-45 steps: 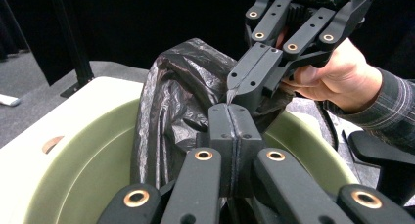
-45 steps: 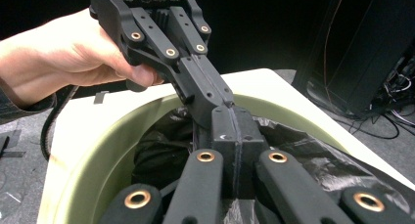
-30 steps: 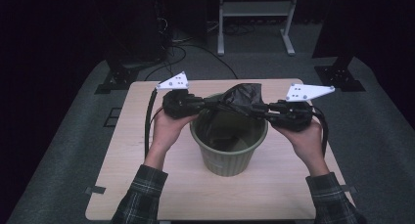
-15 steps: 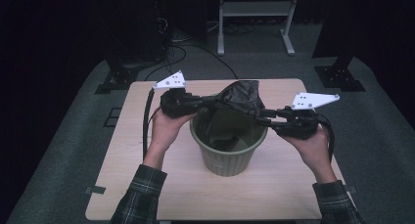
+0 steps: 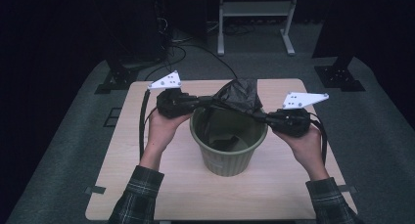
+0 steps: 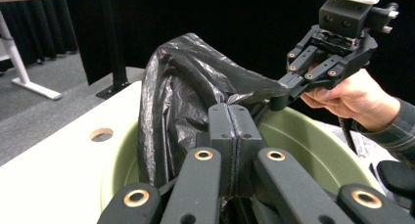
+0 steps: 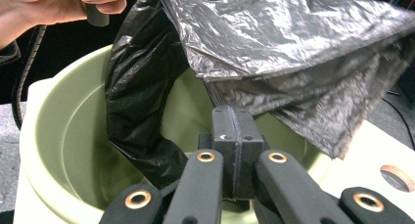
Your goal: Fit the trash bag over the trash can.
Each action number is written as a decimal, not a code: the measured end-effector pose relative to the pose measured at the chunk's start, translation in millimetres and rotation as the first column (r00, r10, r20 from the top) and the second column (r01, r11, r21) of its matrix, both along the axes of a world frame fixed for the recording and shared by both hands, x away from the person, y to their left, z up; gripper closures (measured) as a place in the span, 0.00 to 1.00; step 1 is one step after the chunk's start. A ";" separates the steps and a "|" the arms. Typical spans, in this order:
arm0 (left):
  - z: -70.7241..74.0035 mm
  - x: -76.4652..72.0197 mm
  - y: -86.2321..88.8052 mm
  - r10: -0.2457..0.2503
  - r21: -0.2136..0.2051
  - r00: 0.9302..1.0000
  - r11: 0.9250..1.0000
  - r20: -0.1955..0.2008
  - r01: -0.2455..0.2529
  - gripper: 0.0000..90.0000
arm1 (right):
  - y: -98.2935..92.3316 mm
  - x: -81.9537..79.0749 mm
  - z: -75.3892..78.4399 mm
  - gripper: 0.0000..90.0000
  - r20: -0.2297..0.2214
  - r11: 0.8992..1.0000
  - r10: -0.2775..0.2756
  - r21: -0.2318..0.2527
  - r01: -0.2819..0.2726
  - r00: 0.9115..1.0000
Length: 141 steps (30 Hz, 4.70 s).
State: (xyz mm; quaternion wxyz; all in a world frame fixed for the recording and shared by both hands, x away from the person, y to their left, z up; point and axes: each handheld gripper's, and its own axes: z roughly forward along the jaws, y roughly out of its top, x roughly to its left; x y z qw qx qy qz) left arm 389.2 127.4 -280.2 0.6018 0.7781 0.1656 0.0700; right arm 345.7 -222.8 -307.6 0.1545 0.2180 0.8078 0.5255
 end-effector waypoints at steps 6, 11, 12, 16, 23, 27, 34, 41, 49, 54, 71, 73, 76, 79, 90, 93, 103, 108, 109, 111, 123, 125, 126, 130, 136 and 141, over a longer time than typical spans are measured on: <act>-3.3 1.5 6.8 0.011 -0.022 1.000 1.000 -0.017 -0.012 0.98 | -7.3 -1.3 1.1 1.00 0.007 1.000 -0.022 -0.007 0.022 1.000; -2.0 0.4 7.0 0.015 -0.025 1.000 1.000 -0.009 -0.015 0.98 | -7.7 -1.3 1.0 0.85 0.009 1.000 -0.013 0.003 0.013 1.000; -1.8 0.3 6.8 0.013 -0.026 1.000 1.000 -0.009 -0.013 0.98 | -6.5 -0.4 0.7 0.82 0.003 1.000 -0.014 0.005 0.014 1.000; -1.2 -0.3 6.3 0.013 -0.028 1.000 1.000 -0.006 -0.013 0.98 | 0.3 -0.3 -1.6 0.74 0.004 1.000 -0.003 -0.015 0.003 1.000; -0.7 -1.6 6.8 0.006 -0.029 1.000 1.000 -0.001 -0.006 0.98 | 8.0 2.4 -2.7 0.80 0.002 1.000 0.007 0.001 -0.007 1.000; -0.4 -2.7 6.4 -0.001 -0.031 1.000 1.000 -0.001 0.001 0.98 | 10.7 4.2 -3.7 0.93 -0.001 1.000 0.006 0.002 -0.006 1.000; 0.1 -2.4 9.3 0.004 -0.048 1.000 0.999 -0.008 -0.004 0.92 | 11.9 5.3 -4.7 1.00 -0.008 1.000 0.019 -0.002 -0.019 1.000; 2.0 -1.8 16.4 0.019 -0.053 1.000 0.998 -0.001 -0.019 0.99 | 4.9 3.7 -2.7 1.00 -0.002 1.000 0.008 -0.004 -0.008 1.000; -2.4 6.0 -1.9 0.019 -0.009 1.000 1.000 -0.007 -0.019 0.73 | 5.6 2.7 -2.6 1.00 0.004 1.000 0.013 -0.011 -0.013 1.000; -5.0 13.2 -14.8 0.015 0.047 1.000 0.999 0.000 -0.015 0.66 | 5.9 3.2 -2.7 1.00 0.002 1.000 0.018 -0.008 -0.018 1.000; -1.8 26.8 -29.6 0.017 0.143 0.999 0.989 0.036 -0.022 0.99 | -5.8 1.1 -1.1 1.00 0.004 1.000 0.004 -0.005 -0.004 1.000; -1.6 25.7 -19.8 0.032 0.107 0.999 0.994 0.029 -0.035 0.99 | -11.3 0.1 0.0 1.00 0.008 1.000 -0.005 -0.002 0.005 1.000; -1.3 22.4 -3.7 0.047 0.067 0.999 0.997 0.023 -0.049 0.99 | -17.3 -0.8 0.7 1.00 0.008 1.000 -0.017 0.002 0.017 1.000; -2.1 17.3 13.0 0.069 0.041 0.997 0.997 0.018 -0.070 0.99 | -26.8 -1.9 0.7 1.00 0.007 0.999 -0.035 0.005 0.035 0.999; -13.1 8.4 64.7 0.144 -0.013 0.989 0.990 -0.024 -0.144 0.99 | -59.6 -5.1 -2.8 1.00 -0.004 0.995 -0.096 0.011 0.096 0.995; -16.9 5.1 73.9 0.157 -0.019 0.987 0.987 -0.027 -0.158 0.99 | -68.4 -6.2 -3.7 1.00 -0.003 0.993 -0.116 0.013 0.116 0.993; -35.0 -5.9 89.8 0.117 -0.066 0.993 0.991 -0.029 -0.119 0.99 | -85.8 -10.1 -18.3 1.00 -0.028 0.990 -0.143 -0.004 0.143 0.989; -34.1 -11.6 76.0 0.063 -0.071 0.998 0.995 -0.008 -0.064 0.99 | -84.9 -10.3 -16.6 0.85 -0.035 0.991 -0.133 0.024 0.134 0.991; -33.9 -12.8 73.7 0.057 -0.071 0.998 0.996 -0.006 -0.058 0.99 | -85.2 -10.5 -15.3 0.82 -0.031 0.989 -0.141 0.030 0.142 0.989; -34.3 -14.4 69.5 0.048 -0.069 0.999 0.996 -0.002 -0.048 0.99 | -86.1 -11.7 -11.6 0.79 -0.024 0.988 -0.150 0.043 0.151 0.988; -41.8 -23.6 69.1 0.039 -0.032 0.999 0.999 -0.001 -0.039 0.99 | -90.0 -21.7 11.8 0.72 0.037 0.984 -0.164 0.076 0.161 0.986; -43.1 -24.4 76.0 0.046 -0.043 0.999 0.998 -0.006 -0.046 0.99 | -91.9 -22.3 10.8 0.72 0.036 0.983 -0.170 0.075 0.167 0.985; -43.3 -24.7 78.5 0.047 -0.048 0.999 0.998 -0.011 -0.048 0.99 | -95.5 -23.0 10.3 0.71 0.030 0.981 -0.176 0.091 0.172 0.984; -42.5 -26.0 83.6 0.039 -0.056 0.999 0.998 -0.013 -0.040 0.99 | -93.1 -21.8 13.8 0.71 0.030 0.981 -0.161 0.112 0.157 0.986; -42.2 -27.7 81.1 0.028 -0.057 1.000 0.998 -0.008 -0.028 0.99 | -77.6 -5.8 15.5 0.71 0.019 0.984 -0.146 0.111 0.143 0.989; -43.2 -26.0 80.0 0.022 -0.056 1.000 0.998 -0.009 -0.023 0.99 | -64.5 16.6 12.1 0.75 -0.021 0.982 -0.139 0.125 0.141 0.990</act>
